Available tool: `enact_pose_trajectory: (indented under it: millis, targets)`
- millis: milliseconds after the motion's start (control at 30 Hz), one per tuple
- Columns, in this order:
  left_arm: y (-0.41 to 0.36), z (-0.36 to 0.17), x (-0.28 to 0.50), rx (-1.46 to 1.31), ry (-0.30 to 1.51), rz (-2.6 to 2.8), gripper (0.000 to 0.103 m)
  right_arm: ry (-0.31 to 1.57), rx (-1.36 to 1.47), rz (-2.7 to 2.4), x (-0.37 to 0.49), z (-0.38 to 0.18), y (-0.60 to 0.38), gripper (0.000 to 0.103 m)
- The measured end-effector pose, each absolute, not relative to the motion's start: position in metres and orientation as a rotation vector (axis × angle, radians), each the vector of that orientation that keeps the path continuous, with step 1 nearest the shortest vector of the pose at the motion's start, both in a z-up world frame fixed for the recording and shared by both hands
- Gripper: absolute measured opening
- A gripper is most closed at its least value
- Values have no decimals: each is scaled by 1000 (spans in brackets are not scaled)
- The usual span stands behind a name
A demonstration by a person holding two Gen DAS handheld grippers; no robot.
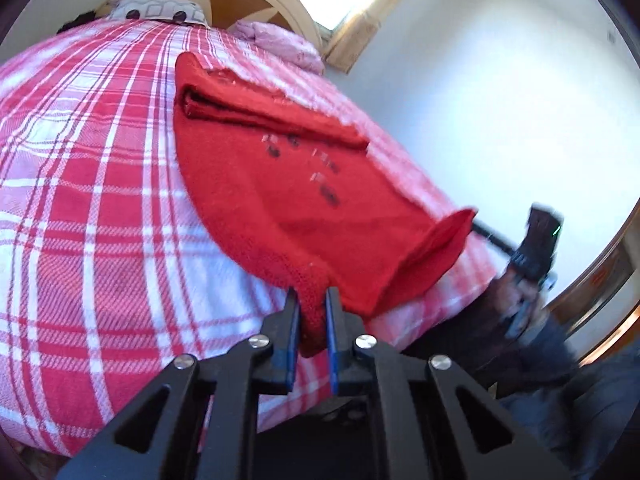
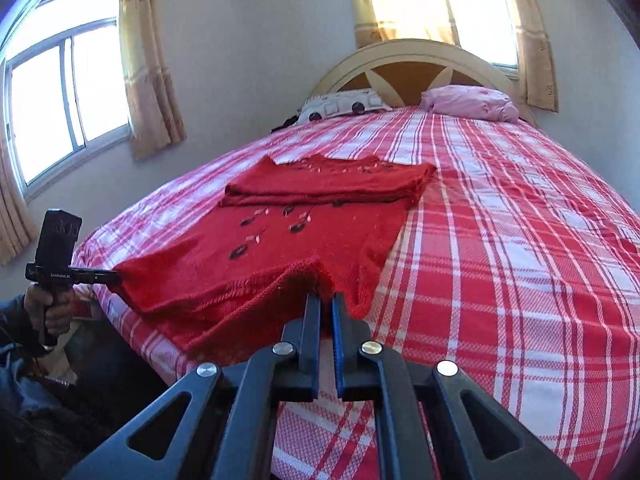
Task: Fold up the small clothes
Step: 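Fold the sweater again toward the collar with both grippers, then open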
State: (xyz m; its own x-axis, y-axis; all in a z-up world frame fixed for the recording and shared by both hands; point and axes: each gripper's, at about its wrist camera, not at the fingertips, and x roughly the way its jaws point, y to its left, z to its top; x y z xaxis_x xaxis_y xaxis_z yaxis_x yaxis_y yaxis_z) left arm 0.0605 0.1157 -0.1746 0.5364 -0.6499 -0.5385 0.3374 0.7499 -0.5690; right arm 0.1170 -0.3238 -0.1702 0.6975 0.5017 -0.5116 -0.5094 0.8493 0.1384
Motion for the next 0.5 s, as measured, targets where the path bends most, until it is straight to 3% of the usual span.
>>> enact_pose_trajectory:
  millis: [500]
  targets:
    - [144,-133,121,-646,640,-639,11,491,45,503,186,-110,-324,4]
